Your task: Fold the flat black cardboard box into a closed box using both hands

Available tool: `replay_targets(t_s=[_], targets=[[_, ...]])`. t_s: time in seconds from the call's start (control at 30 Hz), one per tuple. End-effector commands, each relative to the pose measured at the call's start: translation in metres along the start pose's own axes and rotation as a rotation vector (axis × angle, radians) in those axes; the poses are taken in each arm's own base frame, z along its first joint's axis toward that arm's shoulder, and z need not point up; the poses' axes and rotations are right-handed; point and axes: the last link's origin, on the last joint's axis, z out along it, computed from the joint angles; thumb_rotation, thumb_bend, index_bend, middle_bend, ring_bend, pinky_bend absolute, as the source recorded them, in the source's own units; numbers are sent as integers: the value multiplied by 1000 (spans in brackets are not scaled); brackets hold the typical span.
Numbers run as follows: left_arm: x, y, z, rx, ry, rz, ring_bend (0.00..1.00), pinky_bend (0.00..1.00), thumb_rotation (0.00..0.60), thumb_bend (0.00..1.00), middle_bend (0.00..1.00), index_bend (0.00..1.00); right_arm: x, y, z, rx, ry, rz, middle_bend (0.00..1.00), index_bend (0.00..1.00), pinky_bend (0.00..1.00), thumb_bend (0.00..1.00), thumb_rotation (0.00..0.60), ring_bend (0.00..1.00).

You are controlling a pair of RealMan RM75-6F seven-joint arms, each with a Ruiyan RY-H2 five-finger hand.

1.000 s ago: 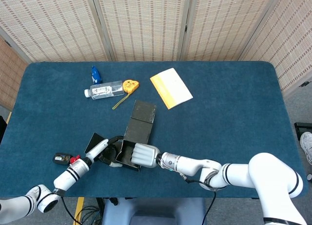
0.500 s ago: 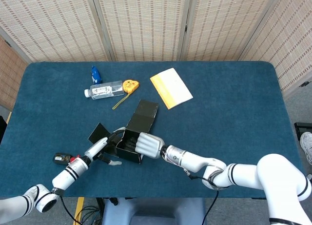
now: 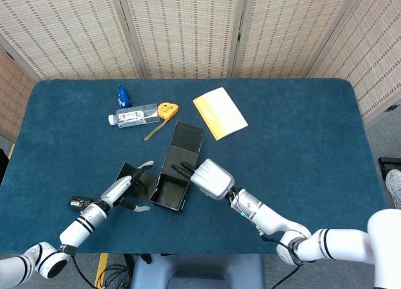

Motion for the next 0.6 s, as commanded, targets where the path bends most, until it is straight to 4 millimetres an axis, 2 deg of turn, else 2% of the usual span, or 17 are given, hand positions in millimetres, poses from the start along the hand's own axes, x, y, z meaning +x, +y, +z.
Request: replay_targets(t_s=[0.03,0.2,0.33,0.43,0.6], targets=[[8,2,-7,3,35,32,438,364,600,88,0,0,-5,7,-32,-112,-88,258,214,0,883,187,600,634],[18,8,-17,7,62,103,441,364,600,87,0,0,-23,0,-55,-230,-187,556,214,0,885,24,600,636],[25,11,-24,11,97,126,441,364,600,87,0,0,-39,-8,-65,-324,-227,787,165,0,892,0,600,638],[28,12,-27,15,113,123,441,364,600,87,0,0,-50,-16,-64,-373,-242,932,118,0,892,0,600,638],[32,14,-31,2,152,121,441,364,600,87,0,0,-65,-32,-50,-419,-221,1086,39,0,892,0,600,631]])
